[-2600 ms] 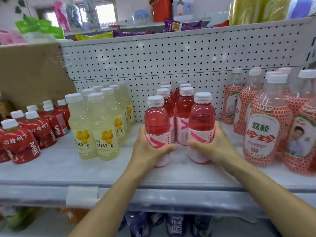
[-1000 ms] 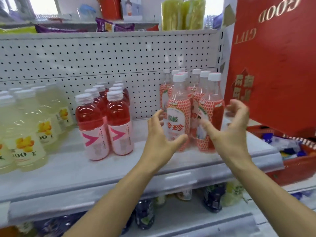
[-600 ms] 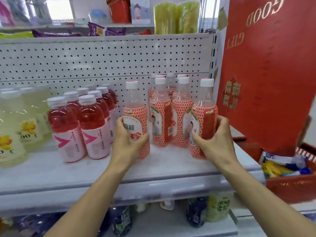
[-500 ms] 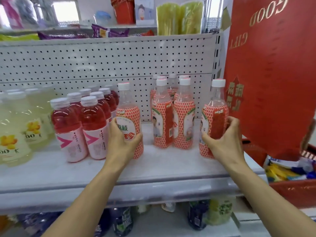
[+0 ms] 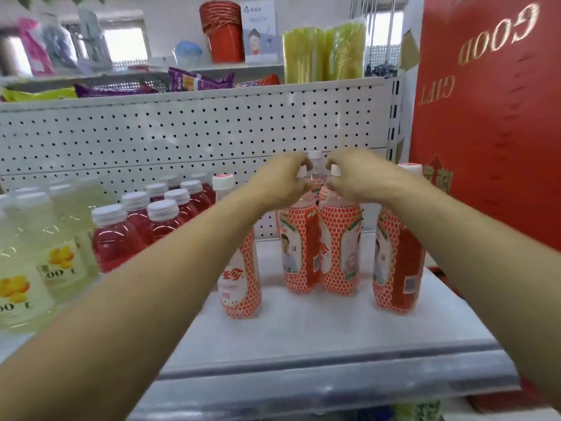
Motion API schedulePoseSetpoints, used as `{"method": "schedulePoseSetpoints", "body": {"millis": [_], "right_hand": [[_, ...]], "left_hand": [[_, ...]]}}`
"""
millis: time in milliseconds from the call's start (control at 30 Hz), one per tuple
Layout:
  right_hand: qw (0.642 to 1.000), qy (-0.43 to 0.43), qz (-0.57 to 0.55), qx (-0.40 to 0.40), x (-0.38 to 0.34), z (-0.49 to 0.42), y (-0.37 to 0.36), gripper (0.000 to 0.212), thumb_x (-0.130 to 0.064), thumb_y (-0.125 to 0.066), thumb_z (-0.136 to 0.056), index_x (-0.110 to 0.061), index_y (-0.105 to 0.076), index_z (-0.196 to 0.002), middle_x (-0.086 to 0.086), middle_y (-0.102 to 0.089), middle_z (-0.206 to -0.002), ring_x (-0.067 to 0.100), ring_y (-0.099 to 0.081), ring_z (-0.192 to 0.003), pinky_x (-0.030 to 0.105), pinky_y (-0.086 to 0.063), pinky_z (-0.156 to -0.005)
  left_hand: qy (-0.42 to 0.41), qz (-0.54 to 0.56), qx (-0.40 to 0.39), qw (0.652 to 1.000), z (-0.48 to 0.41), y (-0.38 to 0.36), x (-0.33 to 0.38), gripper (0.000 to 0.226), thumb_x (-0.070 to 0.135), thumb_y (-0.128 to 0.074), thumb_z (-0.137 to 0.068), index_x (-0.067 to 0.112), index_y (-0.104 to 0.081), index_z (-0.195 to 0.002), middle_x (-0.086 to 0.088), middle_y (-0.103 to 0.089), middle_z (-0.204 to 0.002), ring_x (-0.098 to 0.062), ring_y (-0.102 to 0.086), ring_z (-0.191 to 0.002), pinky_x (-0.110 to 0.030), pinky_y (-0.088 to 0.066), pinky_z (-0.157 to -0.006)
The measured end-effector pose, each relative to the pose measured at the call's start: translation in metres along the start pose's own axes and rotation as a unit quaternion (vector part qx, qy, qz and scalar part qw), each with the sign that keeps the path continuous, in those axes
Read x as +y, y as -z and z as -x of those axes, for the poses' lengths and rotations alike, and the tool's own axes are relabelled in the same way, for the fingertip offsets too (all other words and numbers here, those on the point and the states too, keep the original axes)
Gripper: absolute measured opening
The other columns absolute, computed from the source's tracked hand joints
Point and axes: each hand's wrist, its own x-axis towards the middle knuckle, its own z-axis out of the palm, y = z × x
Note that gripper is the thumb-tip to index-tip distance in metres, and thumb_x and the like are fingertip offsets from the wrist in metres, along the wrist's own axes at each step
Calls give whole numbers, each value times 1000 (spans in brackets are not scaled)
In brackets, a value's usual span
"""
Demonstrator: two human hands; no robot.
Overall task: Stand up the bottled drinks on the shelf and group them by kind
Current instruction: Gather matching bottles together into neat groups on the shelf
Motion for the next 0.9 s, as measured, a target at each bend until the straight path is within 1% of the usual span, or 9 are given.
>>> {"method": "schedulePoseSetpoints", "body": {"millis": [100,267,400,500,567,633,700,800,900], "right_hand": [[998,-10,26,-55,-1,-12,7,20,-18,-60,-96,-7,-60,-112,12,-66,-104,27,-64,-94,40,-55,-81],[995,-34,52,-83,9,-22,15,3,-3,-56,-94,-4,-57,-96,5,-57,-86,18,-55,-76,24,-44,-59],[987,-61,92,-121,15,-31,20,17,-2,-58,-92,-6,-55,-76,4,-49,-70,16,-45,-60,23,-38,-51],[980,-58,111,-151,9,-38,29,15,-14,-65,-92,-8,-56,-83,4,-51,-71,19,-50,-64,27,-46,-57],[982,-46,113,-146,5,-49,36,22,-27,-67,-93,-7,-57,-99,5,-52,-78,21,-55,-71,32,-52,-68],[982,-44,113,-146,3,-65,41,46,-37,-66,-93,-4,-57,-122,11,-61,-97,23,-62,-77,35,-56,-75],[977,-49,129,-165,3,-82,39,58,-44,-66,-92,-7,-54,-134,15,-63,-115,30,-69,-85,43,-58,-85],[965,-66,134,-214,4,-100,27,58,-45,-68,-89,-8,-57,-132,16,-69,-110,31,-71,-92,46,-57,-90],[968,-54,101,-225,8,-109,16,46,-37,-71,-89,-1,-65,-117,14,-74,-100,25,-70,-80,45,-59,-88]], "left_hand": [[7,-53,-32,998,-6,17,-15,37,24,-63,-97,12,-58,-132,-10,-55,-140,-25,-55,-120,-32,-40,-94],[23,-139,-57,988,-10,37,-34,28,18,-69,-92,10,-66,-118,-7,-57,-117,-21,-52,-97,-30,-42,-82],[40,-172,-91,980,-20,48,-41,23,14,-72,-89,7,-69,-111,-4,-61,-108,-20,-62,-88,-33,-50,-78],[56,-188,-143,970,-29,55,-46,25,14,-72,-89,2,-70,-111,-7,-69,-93,-16,-64,-70,-29,-56,-68],[67,-180,-176,966,-39,58,-45,35,22,-71,-91,2,-67,-119,-5,-68,-88,-19,-64,-76,-27,-55,-66],[64,-151,-164,973,-55,58,-42,50,36,-67,-92,3,-61,-128,-10,-68,-104,-24,-65,-89,-29,-54,-69],[49,-110,-131,984,-75,51,-36,61,44,-62,-94,2,-53,-136,-18,-66,-119,-28,-67,-96,-34,-58,-74],[48,-79,-156,983,-97,32,-25,66,44,-62,-94,1,-47,-141,-20,-63,-124,-30,-70,-93,-37,-61,-77],[42,-85,-175,980,-109,16,-23,54,33,-68,-92,-1,-55,-132,-14,-68,-99,-22,-71,-69,-29,-61,-63]]}}
